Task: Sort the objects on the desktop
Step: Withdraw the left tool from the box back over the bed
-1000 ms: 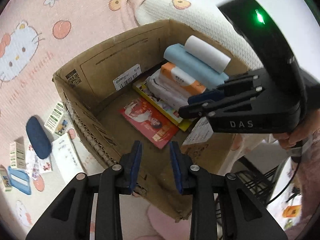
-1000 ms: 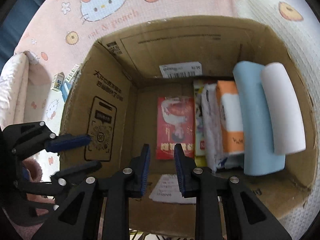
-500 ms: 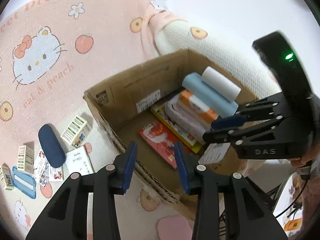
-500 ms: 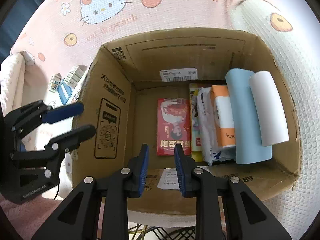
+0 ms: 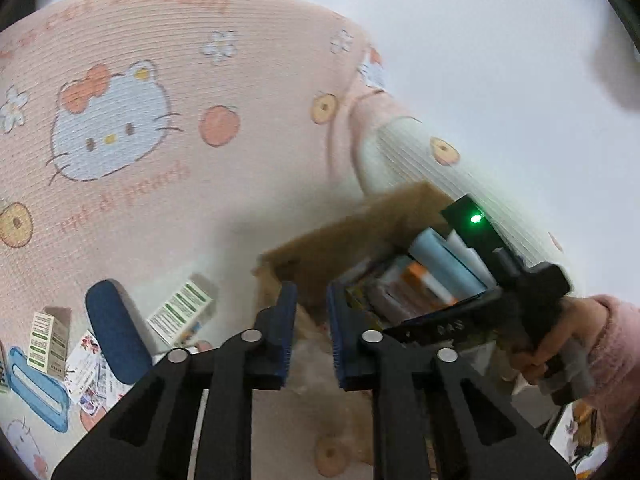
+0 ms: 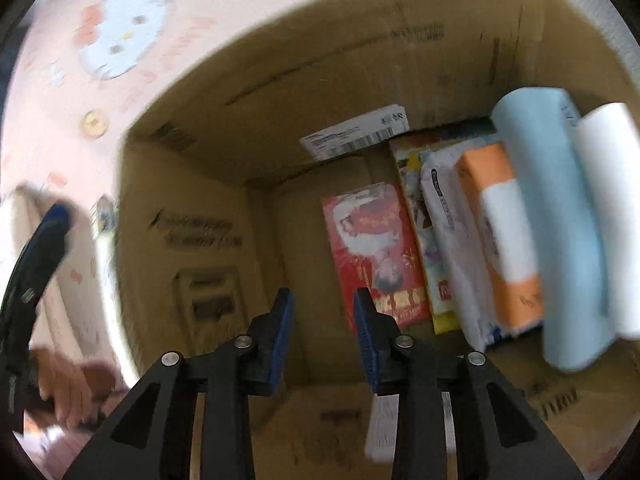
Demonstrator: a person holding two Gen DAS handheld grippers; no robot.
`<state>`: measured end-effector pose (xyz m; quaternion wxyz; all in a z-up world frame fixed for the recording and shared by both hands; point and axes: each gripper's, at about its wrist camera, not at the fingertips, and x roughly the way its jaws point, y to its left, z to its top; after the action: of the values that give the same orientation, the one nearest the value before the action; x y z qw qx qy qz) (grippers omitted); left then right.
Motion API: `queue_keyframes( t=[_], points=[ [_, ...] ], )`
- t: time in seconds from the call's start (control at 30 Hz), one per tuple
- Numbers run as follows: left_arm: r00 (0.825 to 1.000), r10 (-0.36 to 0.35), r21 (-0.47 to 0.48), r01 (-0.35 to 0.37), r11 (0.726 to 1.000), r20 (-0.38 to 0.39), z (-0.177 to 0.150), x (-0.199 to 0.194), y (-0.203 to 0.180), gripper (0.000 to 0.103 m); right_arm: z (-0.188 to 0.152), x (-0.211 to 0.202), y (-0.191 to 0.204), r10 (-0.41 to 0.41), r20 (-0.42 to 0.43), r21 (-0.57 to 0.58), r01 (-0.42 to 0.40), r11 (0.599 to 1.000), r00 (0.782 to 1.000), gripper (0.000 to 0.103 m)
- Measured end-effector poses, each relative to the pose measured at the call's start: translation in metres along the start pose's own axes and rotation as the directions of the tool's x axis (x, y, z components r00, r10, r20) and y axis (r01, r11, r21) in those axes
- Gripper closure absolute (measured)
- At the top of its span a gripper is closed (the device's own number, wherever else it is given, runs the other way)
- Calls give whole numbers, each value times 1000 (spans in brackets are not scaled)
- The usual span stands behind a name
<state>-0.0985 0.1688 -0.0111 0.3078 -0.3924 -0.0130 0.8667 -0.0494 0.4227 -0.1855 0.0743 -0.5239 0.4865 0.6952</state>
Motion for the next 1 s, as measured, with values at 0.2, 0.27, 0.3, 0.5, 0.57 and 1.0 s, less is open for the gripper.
queue_keyframes(
  t=[0.2,0.27,0.3,0.5,0.57,1.0],
  points=[
    [1000,-20,-55,19,998,-12,-2,15,39,89,24,47,-13,-120,-80,2,121,993,990,87],
    [999,-48,-92,46,995,-20,-3,19,50,89,23,66,-16,-118,-180,-3,120,993,977,87],
    [998,-67,-107,64,992,-23,-3,21,55,89,22,72,-16,-133,-207,-4,135,991,969,87],
    [997,-62,-145,56,988,-41,-13,32,66,89,18,99,-12,-241,-281,-116,216,969,929,87],
    [996,-61,-150,51,987,-66,-16,36,67,89,13,110,-14,-247,-320,-112,222,969,915,87],
    [995,-22,-103,12,995,-100,-23,27,58,89,-48,134,-2,-193,-597,-143,133,981,779,91]
  ],
)
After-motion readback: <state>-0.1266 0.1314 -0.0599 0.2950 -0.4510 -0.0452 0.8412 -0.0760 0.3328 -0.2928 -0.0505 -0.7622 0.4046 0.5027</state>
